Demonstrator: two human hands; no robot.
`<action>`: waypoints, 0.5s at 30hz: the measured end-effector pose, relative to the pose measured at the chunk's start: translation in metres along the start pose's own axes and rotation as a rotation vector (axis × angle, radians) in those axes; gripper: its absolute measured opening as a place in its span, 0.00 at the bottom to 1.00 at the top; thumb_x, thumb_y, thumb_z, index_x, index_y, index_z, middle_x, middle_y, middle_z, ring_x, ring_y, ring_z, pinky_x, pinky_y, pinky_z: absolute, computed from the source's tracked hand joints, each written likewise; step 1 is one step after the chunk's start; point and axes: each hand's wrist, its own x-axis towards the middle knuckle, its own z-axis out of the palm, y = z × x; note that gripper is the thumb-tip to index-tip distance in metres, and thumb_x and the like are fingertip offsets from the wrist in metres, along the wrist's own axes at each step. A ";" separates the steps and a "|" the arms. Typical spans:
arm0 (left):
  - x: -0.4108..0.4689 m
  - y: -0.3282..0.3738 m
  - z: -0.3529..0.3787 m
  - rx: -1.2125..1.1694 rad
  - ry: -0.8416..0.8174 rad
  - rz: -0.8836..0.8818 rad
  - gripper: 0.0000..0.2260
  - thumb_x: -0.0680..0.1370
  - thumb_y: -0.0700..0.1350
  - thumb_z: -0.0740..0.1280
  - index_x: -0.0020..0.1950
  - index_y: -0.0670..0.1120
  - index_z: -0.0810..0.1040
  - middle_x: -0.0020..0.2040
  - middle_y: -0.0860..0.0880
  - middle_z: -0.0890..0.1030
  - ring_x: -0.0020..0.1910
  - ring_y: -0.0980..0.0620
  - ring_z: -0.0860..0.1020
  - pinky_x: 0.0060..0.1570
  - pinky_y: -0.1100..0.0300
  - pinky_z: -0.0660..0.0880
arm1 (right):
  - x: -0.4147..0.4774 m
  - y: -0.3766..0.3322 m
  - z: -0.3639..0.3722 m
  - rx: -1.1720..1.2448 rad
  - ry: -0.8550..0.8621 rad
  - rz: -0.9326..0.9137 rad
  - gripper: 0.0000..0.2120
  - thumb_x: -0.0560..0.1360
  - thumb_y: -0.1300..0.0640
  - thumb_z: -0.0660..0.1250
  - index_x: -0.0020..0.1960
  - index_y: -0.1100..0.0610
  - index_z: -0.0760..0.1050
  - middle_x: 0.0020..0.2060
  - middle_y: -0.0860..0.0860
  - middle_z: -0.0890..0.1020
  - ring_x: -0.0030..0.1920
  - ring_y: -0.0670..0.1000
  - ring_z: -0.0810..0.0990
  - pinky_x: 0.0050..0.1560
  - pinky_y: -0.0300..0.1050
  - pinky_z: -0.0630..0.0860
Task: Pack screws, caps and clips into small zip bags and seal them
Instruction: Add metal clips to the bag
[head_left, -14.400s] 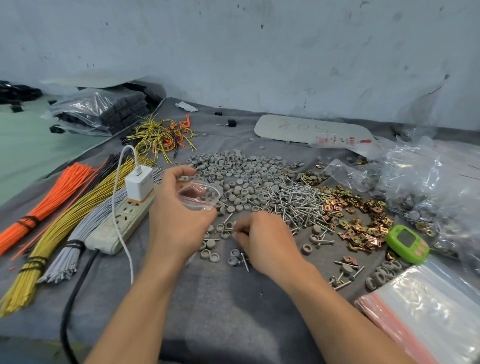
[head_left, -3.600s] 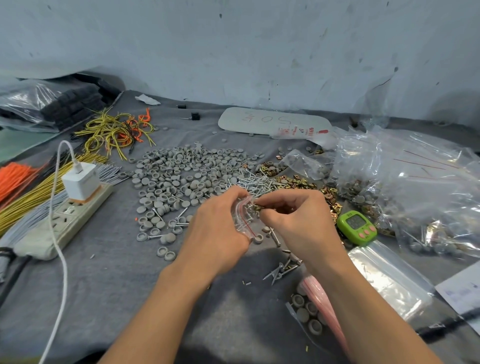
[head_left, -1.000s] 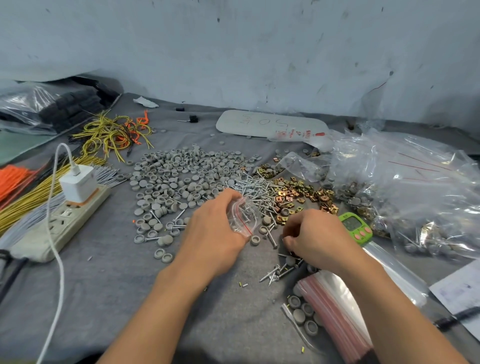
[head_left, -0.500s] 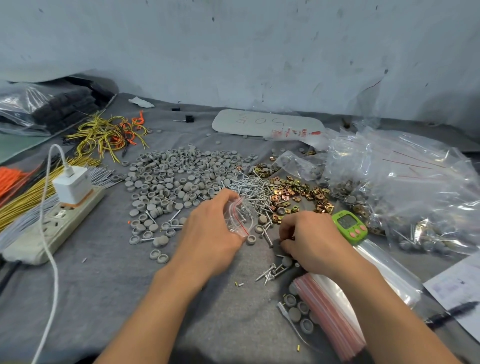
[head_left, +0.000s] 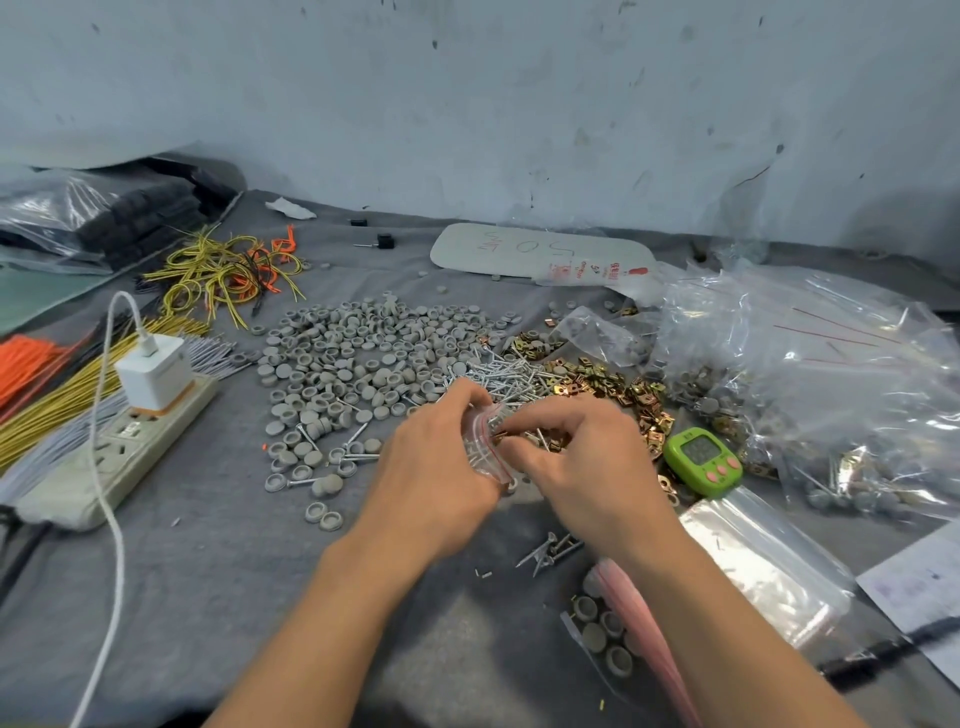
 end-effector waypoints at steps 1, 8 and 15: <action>0.001 0.000 0.000 -0.007 -0.007 -0.001 0.24 0.68 0.49 0.78 0.52 0.64 0.66 0.45 0.57 0.80 0.42 0.60 0.77 0.38 0.61 0.72 | 0.000 -0.003 0.005 -0.020 0.002 -0.036 0.05 0.73 0.54 0.78 0.45 0.43 0.88 0.42 0.32 0.83 0.50 0.39 0.77 0.48 0.27 0.68; 0.000 -0.003 -0.007 -0.078 0.009 -0.039 0.26 0.65 0.48 0.80 0.52 0.62 0.68 0.40 0.59 0.80 0.38 0.64 0.77 0.33 0.69 0.69 | 0.003 -0.011 0.011 0.096 0.060 -0.048 0.06 0.76 0.53 0.73 0.48 0.43 0.87 0.43 0.36 0.83 0.49 0.39 0.79 0.46 0.31 0.73; 0.001 -0.004 -0.009 -0.117 -0.014 0.024 0.34 0.63 0.48 0.81 0.60 0.67 0.67 0.47 0.59 0.81 0.43 0.64 0.77 0.37 0.68 0.68 | 0.001 -0.009 0.011 0.283 -0.294 0.185 0.10 0.64 0.39 0.76 0.46 0.36 0.86 0.62 0.38 0.81 0.57 0.33 0.79 0.57 0.39 0.75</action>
